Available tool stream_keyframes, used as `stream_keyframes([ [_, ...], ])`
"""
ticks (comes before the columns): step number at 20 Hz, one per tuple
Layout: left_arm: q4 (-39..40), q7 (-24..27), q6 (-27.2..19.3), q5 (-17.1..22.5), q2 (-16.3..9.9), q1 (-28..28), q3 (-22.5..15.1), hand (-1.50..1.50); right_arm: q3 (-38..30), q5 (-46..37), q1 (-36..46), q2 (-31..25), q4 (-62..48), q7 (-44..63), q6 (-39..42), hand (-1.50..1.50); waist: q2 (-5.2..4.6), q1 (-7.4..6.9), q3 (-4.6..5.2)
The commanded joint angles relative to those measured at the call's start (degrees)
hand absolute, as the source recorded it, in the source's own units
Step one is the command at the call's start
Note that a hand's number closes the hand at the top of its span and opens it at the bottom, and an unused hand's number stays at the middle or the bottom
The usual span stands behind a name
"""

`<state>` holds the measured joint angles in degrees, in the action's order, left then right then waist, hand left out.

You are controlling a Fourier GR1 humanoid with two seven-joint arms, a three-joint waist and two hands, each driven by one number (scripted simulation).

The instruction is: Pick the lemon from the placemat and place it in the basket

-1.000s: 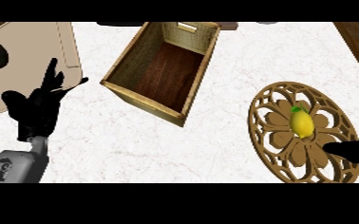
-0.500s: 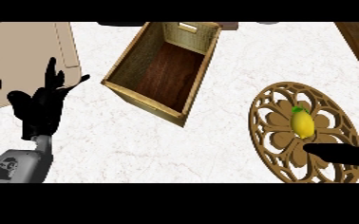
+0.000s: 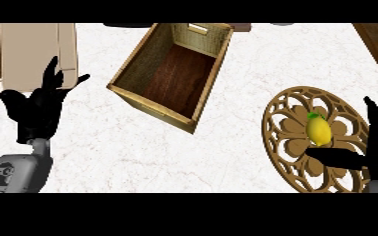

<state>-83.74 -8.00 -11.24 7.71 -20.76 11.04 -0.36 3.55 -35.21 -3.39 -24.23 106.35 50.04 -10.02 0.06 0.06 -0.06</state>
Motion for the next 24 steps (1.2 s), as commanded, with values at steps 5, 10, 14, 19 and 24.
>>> stream_keyframes([
  [5, -0.42, 2.28, -0.54, -4.37, 5.52, -2.52, 0.02, 0.00, -1.96, -3.69, 2.20, 4.98, -6.06, -4.31, 0.69, -1.50, -0.06, -0.02, 0.06],
  [10, -1.74, 0.55, 4.06, -3.18, 3.17, -2.34, 4.29, 0.00, -2.64, -6.35, -1.72, 7.75, -3.37, -5.12, 1.00, -1.50, -0.02, 0.02, 0.07],
  [14, 1.35, 1.04, 4.77, -3.61, 4.14, -0.23, 5.43, 0.00, -4.35, -7.73, 2.12, 7.36, -7.10, -3.46, 4.36, -1.50, -0.04, -0.01, 0.07],
  [19, 3.36, 0.95, 1.02, -8.16, 8.32, 2.23, 2.87, 0.00, -5.47, -8.40, 6.64, 8.53, -11.84, -4.73, 5.01, -1.50, -0.07, 0.00, 0.06],
  [24, -1.41, -1.50, 3.93, -7.02, 6.72, -0.38, 5.62, 0.00, -9.65, -6.84, 7.40, 7.57, -17.14, -10.67, 5.12, -1.50, -0.05, -0.09, 0.06],
])
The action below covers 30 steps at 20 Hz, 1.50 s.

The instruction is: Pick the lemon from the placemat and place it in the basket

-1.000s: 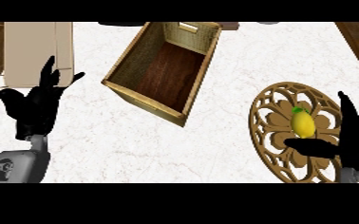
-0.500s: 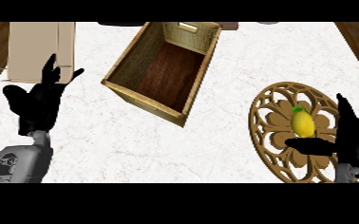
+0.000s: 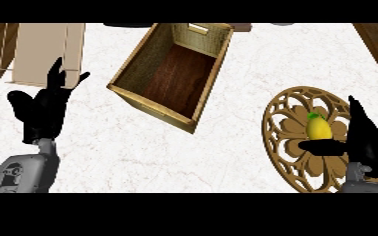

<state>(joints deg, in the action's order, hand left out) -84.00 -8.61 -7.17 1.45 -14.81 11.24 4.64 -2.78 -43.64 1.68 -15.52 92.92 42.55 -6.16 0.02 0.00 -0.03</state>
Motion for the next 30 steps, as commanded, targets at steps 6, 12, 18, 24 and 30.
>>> stream_keyframes([
  [6, 0.21, -1.00, 2.21, -0.78, 0.39, 1.11, 2.68, 0.00, -1.82, -1.21, -0.92, 1.25, -0.36, -1.31, 2.76, -1.50, -0.01, 0.13, 0.04],
  [12, -4.19, -1.50, 2.68, -0.94, 1.47, -2.69, 1.46, 0.00, -2.76, -0.65, 6.19, 3.05, -15.20, -6.21, -1.02, -1.50, -0.08, -0.40, 0.01],
  [18, 0.79, -1.93, 3.18, -0.48, -0.25, 2.64, 3.52, 0.00, 0.86, -0.28, 0.80, 0.43, -12.85, -11.59, 4.83, 1.50, -0.15, 0.20, 0.03],
  [24, 1.44, 0.90, 1.18, -3.02, 3.10, 1.34, 0.91, 0.00, 0.26, 1.14, 3.42, 3.69, -15.31, -12.72, 2.75, 1.50, -0.16, -0.01, 0.01],
  [30, 0.75, -0.11, 2.29, -2.33, 2.39, 1.85, 1.11, 0.00, 13.22, -2.67, 2.91, 13.92, -9.40, -12.10, 3.27, 1.50, -0.13, -1.91, 0.11],
])
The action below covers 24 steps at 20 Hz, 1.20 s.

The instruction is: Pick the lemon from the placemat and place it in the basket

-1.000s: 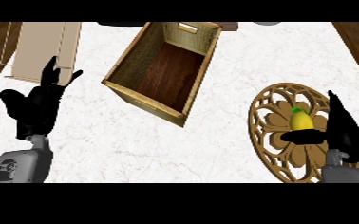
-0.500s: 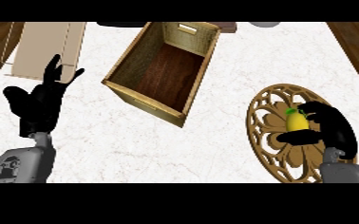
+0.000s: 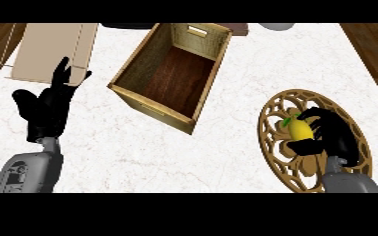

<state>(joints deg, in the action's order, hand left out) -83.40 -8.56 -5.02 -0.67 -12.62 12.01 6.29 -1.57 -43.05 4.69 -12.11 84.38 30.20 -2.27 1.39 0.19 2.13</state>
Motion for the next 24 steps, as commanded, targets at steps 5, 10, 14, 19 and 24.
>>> stream_keyframes([
  [5, -0.18, -0.19, 2.41, -0.07, 1.28, 2.89, -3.50, 0.00, 23.84, -4.08, 4.15, 11.52, 2.65, -1.24, 5.74, 1.50, -2.64, -10.32, -2.29],
  [10, 0.52, -0.34, 2.85, 0.34, 2.14, 3.66, -4.17, 0.00, 30.43, -1.02, 5.17, 11.67, 8.26, 1.20, 1.37, 1.50, -2.29, -10.08, -2.64],
  [14, 1.01, -0.93, 2.25, -0.85, 2.47, 4.06, -5.10, 0.00, 38.73, 4.68, 8.52, 11.94, 12.15, 3.51, -10.31, 1.50, -1.73, -9.72, -2.63],
  [19, 2.05, -0.48, 1.20, -1.43, 2.39, 4.85, -4.41, 0.00, 47.34, 5.52, 14.64, 12.06, 14.88, 8.59, -25.16, 1.50, -1.43, -8.51, -2.17],
  [24, 2.29, -2.31, 1.26, -1.24, 2.06, 5.51, -4.12, 0.00, 51.53, 0.91, 24.05, 12.10, 12.71, 18.94, -33.20, 1.50, -0.87, -7.39, -1.80],
])
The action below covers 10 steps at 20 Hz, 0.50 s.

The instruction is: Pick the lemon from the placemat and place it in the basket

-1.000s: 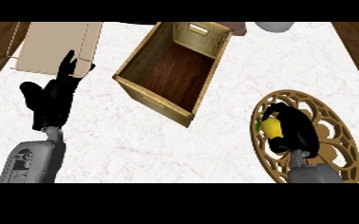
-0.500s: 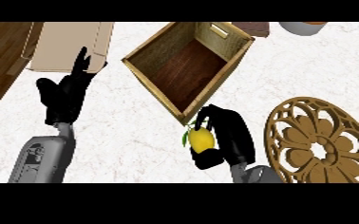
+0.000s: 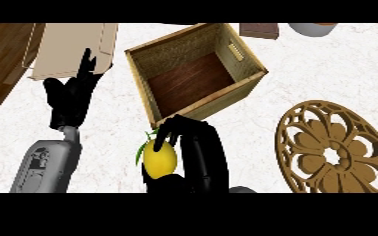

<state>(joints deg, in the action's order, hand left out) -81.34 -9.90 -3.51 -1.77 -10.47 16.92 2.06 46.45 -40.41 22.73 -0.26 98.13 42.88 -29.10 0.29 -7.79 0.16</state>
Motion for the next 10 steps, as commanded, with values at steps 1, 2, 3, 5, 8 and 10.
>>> stream_keyframes([
  [1, 0.15, -0.26, -0.56, -0.67, 0.03, -1.30, -0.15, 0.00, 4.19, -2.69, 8.35, 0.25, -0.63, 10.02, -6.51, 1.50, 0.60, 1.00, 0.24],
  [2, 0.46, 0.26, -0.31, 0.13, 0.12, -0.68, 0.48, 0.00, 4.22, -2.82, 10.33, 0.25, -1.10, 11.94, -7.60, 1.50, 0.45, 1.15, 0.30],
  [3, 0.69, 0.37, -0.58, -0.69, -0.52, -0.09, 0.50, 0.00, 3.97, -3.03, 12.56, 0.25, -2.03, 13.61, -8.20, 1.50, 0.33, 1.19, 0.29],
  [5, 0.98, -0.55, -0.45, -0.53, -0.56, 0.25, 0.56, 0.00, 3.31, -3.80, 16.83, 0.25, -2.83, 17.81, -9.48, 1.50, 0.43, 1.75, 0.26],
  [8, 1.07, 0.20, -0.03, -0.06, -1.08, -0.09, 1.23, 0.00, -1.10, -3.87, 22.96, 0.25, -3.89, 22.22, -12.14, 1.50, 0.39, 1.29, 0.27],
  [10, 0.84, 0.00, -0.62, -0.31, -0.06, 0.02, 0.58, 0.00, -3.39, -4.12, 27.18, 0.25, -5.74, 24.63, -13.59, 1.50, 0.31, 1.15, 0.25],
])
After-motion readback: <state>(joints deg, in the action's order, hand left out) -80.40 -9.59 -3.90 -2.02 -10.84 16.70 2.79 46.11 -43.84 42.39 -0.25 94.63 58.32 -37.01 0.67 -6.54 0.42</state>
